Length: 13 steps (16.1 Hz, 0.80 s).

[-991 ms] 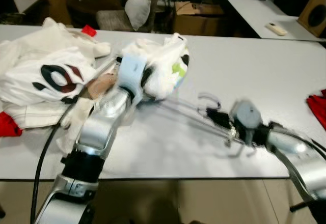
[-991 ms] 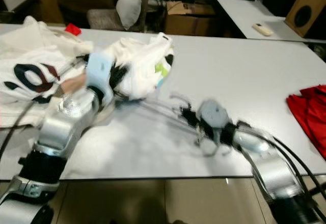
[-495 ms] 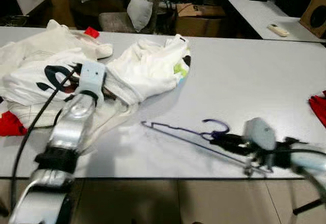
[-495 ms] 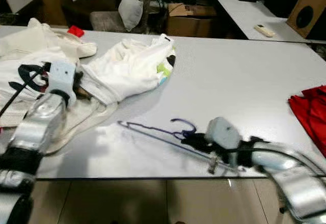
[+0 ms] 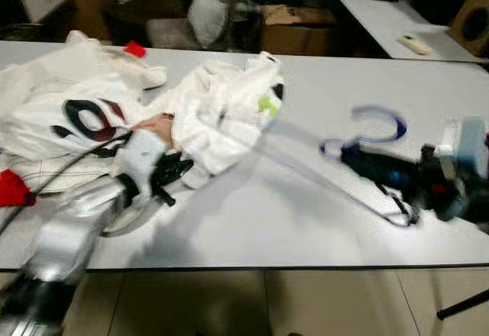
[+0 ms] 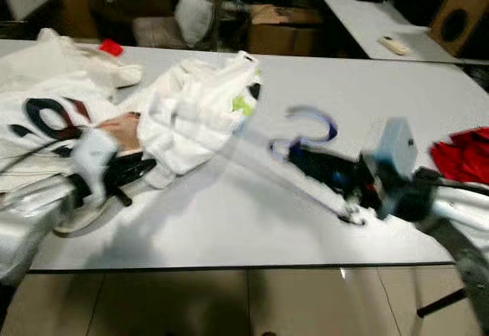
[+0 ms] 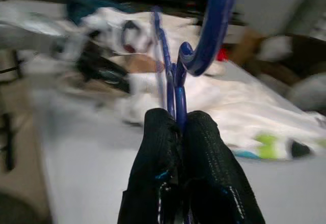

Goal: Hang hanger

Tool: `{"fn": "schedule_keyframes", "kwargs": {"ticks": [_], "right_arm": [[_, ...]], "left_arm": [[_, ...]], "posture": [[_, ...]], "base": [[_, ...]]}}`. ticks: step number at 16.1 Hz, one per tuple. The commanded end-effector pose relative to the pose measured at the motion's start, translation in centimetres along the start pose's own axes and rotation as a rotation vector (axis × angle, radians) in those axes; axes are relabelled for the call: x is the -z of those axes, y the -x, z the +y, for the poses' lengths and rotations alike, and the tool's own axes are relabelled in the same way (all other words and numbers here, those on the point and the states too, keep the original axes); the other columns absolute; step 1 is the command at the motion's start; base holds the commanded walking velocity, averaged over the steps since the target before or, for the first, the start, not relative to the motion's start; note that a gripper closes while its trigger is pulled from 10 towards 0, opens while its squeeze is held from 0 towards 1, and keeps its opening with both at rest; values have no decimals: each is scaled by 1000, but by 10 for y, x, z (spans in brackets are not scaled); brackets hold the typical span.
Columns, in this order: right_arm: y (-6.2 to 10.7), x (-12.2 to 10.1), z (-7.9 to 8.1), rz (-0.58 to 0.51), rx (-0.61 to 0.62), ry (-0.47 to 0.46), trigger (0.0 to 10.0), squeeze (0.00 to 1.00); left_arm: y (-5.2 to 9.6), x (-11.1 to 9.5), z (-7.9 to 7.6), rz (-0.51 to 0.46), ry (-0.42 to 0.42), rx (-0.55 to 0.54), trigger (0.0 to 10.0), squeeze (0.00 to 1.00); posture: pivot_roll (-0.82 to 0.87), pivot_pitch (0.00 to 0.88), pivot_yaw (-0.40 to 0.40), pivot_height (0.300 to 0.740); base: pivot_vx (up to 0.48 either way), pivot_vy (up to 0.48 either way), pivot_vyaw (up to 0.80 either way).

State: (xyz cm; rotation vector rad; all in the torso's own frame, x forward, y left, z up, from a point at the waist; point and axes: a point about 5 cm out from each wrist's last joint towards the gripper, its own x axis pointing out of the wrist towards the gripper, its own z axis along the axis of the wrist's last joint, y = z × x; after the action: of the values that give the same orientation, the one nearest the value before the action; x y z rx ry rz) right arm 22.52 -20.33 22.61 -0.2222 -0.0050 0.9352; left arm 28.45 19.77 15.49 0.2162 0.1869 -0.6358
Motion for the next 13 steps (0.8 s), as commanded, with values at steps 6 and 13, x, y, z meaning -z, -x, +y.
{"fn": "schedule_keyframes", "kwargs": {"ticks": [6,13], "right_arm": [[-21,29,-2,67,218,-127,10000,0],[-45,51,8,52,428,-268,10000,0]], "left_arm": [[15,-67,-4,-328,24,-164,10000,1000],[-5,-49,-35,-348,147,-225,10000,0]], "posture": [[-36,0,-50,740],[-35,0,-53,740]], "base": [[0,0,0],[0,0,0]]}}
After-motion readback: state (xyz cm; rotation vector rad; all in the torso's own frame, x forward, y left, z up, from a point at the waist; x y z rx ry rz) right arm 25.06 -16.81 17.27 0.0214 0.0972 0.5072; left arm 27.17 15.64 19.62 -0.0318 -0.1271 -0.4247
